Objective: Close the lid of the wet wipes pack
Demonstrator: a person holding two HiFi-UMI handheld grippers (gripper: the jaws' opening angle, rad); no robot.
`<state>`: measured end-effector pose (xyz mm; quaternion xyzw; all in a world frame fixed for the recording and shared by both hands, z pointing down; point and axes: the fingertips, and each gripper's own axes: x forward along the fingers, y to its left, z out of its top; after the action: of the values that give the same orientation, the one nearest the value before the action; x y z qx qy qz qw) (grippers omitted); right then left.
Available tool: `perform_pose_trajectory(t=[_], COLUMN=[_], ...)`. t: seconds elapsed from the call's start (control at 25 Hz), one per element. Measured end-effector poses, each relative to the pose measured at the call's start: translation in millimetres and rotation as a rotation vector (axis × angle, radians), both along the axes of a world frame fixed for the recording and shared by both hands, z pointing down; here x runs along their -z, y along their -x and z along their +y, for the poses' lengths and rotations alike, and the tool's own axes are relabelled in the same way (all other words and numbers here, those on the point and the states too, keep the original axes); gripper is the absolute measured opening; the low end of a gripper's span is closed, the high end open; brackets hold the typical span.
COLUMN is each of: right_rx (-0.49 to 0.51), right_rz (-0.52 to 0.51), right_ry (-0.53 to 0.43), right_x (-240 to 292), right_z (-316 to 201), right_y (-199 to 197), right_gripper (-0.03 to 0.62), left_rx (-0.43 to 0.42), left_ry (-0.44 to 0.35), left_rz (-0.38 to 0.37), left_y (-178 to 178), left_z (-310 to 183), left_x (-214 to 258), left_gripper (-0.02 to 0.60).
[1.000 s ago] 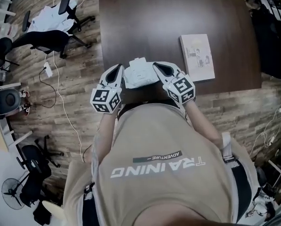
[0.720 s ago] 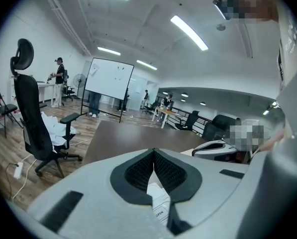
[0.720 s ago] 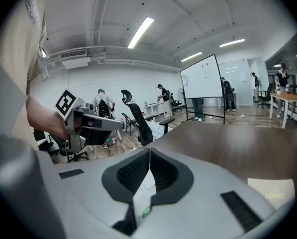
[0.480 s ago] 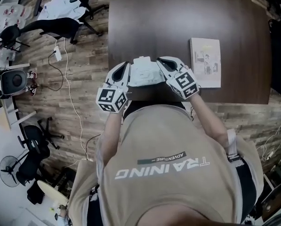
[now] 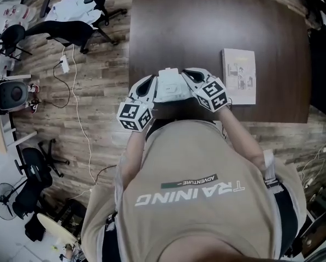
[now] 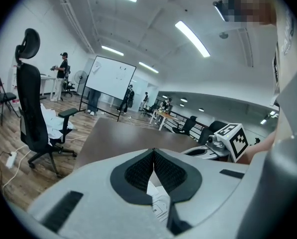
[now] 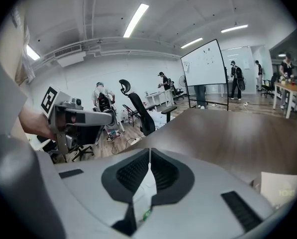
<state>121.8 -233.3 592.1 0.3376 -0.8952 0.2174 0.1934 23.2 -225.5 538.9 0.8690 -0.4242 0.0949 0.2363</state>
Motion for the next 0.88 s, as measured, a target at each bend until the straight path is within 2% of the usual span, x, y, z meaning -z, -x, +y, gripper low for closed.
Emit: perform_pose_trajectory(t=[0.28,0.52,0.64,0.88], right_rx=[0.062,0.067,0.081,0.087], right_rz=[0.046,0.100,0.135,0.171], right_ry=[0.013,0.072,0.097,0.154], right_x=[-19.6,-47.6,-60.7,-83.8], right_z=[-7.1,-12.5,-15.9,-20.9], right_y=[16.8,24.5,27.6,29.3], right_gripper=[0.017,0.019,0.083,0.087], left_rx=[-0.009,-0.017,-0.040,-0.057], left_ry=[0.028,0.056,0.061,0.077], left_rz=[0.034,0.043,0.057,0.064], left_y=[7.3,14.3,13.5,14.4], left_z=[-0.1,-7.5,-11.4,-16.3], left_x=[-13.0,-25.7,-25.9,-31.5], left_gripper=[0.011,0.011,0.011,0.011])
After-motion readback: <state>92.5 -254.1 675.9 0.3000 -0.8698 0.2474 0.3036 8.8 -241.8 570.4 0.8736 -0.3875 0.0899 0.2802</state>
